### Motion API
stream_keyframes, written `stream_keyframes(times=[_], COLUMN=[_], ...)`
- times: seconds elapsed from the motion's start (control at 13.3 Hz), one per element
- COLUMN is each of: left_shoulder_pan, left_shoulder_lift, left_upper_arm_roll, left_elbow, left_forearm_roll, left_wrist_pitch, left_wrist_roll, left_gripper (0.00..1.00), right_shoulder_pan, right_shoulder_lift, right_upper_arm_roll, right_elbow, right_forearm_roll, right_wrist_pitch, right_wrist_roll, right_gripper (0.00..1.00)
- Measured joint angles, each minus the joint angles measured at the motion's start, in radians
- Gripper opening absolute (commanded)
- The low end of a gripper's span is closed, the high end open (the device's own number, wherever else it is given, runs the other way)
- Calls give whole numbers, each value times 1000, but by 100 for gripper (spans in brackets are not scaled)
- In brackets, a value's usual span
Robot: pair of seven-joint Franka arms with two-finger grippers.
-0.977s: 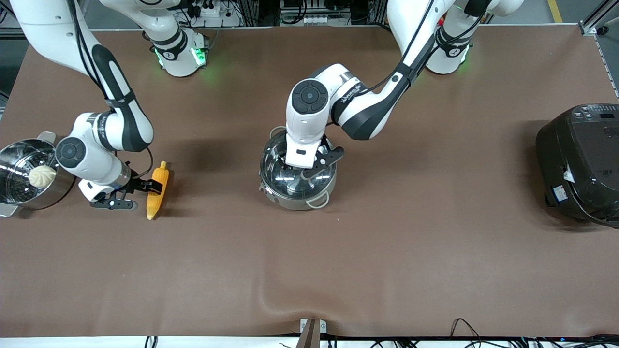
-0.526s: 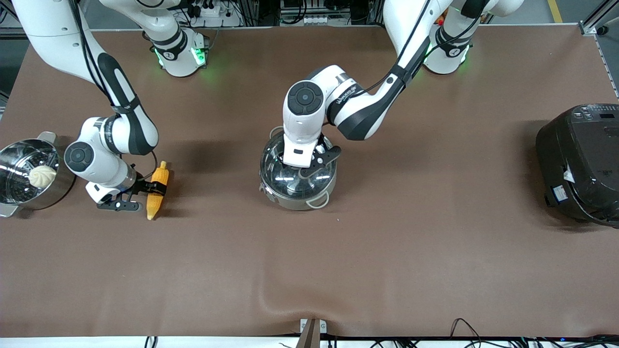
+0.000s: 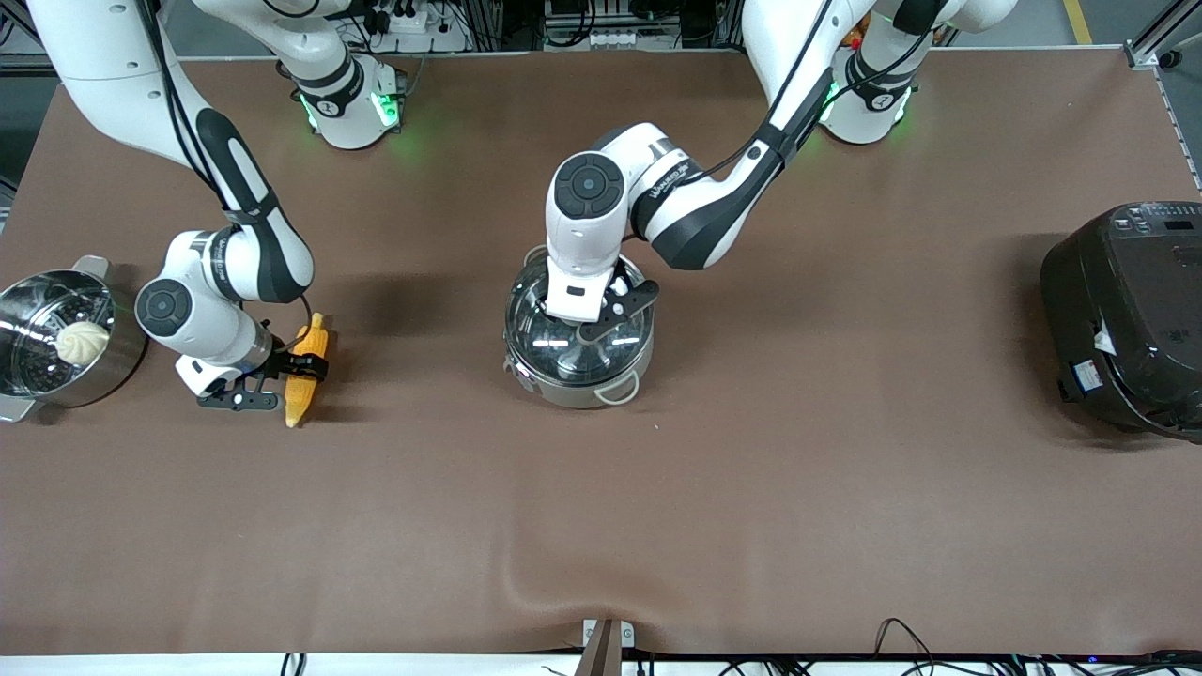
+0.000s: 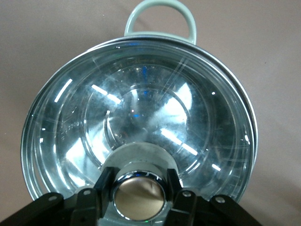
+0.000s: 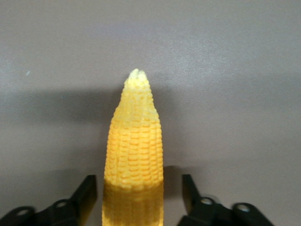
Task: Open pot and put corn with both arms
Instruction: 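Grasp the lid knob with the left gripper while the right gripper grasps the corn, then lift the lid with the left gripper while the right gripper lifts the corn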
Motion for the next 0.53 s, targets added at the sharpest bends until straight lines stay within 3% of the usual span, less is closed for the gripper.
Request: stream_keyframes(times=[0.08, 0.3, 0.53], left_shoulder_pan=[0, 15, 97], left_shoulder_lift=[-5, -81, -227], left_upper_arm_roll=[0, 8, 17], left_elbow=[5, 22, 24], left_forearm_roll=[0, 0, 1], left_wrist_pitch=[-22, -107, -264], left_wrist_roll=[-1, -1, 107], left_gripper=[0, 0, 0], right_shoulder_pan=[0, 0, 0], right_shoulder_lift=[0, 0, 0], right_upper_arm_roll=[3, 7, 18], right_elbow=[1, 9, 20], right_forearm_roll=[0, 0, 0], right_wrist_pitch=[1, 0, -2], right_wrist_roll=[0, 0, 0], right_gripper=[0, 0, 0])
